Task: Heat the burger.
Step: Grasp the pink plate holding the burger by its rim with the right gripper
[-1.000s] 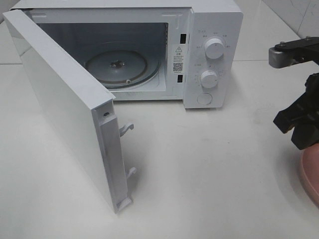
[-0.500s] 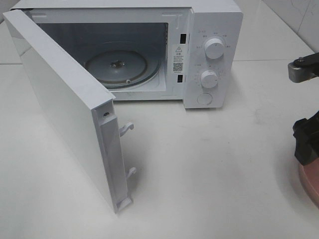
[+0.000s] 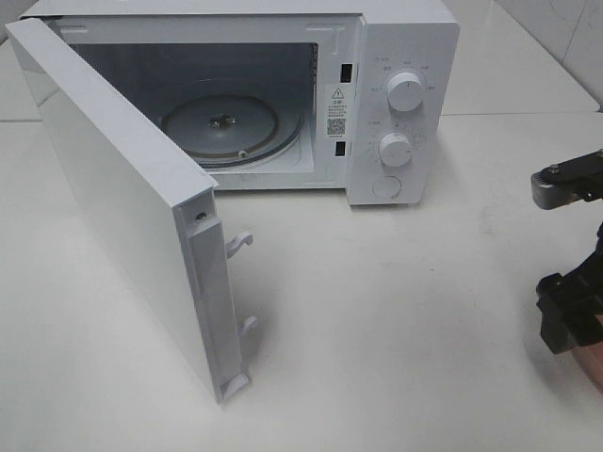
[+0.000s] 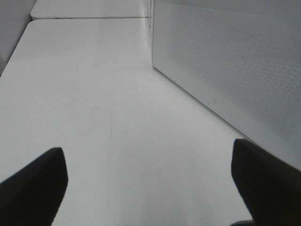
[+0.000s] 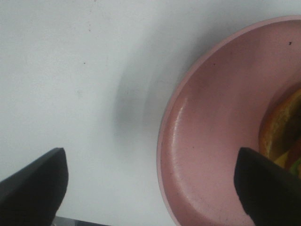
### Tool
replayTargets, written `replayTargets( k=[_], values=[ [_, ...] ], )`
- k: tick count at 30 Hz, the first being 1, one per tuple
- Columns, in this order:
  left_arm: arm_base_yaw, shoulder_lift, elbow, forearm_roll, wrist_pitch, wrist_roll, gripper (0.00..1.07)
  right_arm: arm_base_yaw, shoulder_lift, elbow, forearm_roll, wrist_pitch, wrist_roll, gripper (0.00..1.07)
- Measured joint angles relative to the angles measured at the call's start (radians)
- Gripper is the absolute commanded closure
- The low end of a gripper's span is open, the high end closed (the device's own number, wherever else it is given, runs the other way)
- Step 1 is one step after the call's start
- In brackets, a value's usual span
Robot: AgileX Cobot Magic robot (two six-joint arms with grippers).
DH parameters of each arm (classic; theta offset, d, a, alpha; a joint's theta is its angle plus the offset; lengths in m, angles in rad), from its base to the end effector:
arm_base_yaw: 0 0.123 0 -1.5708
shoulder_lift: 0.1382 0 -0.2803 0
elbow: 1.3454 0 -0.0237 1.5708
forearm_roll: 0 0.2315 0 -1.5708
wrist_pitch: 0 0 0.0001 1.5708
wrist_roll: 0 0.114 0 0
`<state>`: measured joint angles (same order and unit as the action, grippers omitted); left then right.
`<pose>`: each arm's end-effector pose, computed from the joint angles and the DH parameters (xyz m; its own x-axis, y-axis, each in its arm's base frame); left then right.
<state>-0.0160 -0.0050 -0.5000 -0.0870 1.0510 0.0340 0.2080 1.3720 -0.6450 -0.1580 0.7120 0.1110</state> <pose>0.0029 -0.0086 0.2588 -0.4421 -0.0022 -0.8970 0.0795 0.9960 -0.0416 0.2060 0.0315 0.1730 -0.9520 -0.2101 -0.2224 -0.1916 0.9761 -0.1022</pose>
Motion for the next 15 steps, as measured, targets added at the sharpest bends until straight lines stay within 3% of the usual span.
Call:
replayTargets(
  k=[15],
  values=[
    [0.000,0.000,0.000,0.000,0.000,0.000,0.20,-0.027,0.209,0.009,-0.021,-0.142,0.036,0.21]
  ],
)
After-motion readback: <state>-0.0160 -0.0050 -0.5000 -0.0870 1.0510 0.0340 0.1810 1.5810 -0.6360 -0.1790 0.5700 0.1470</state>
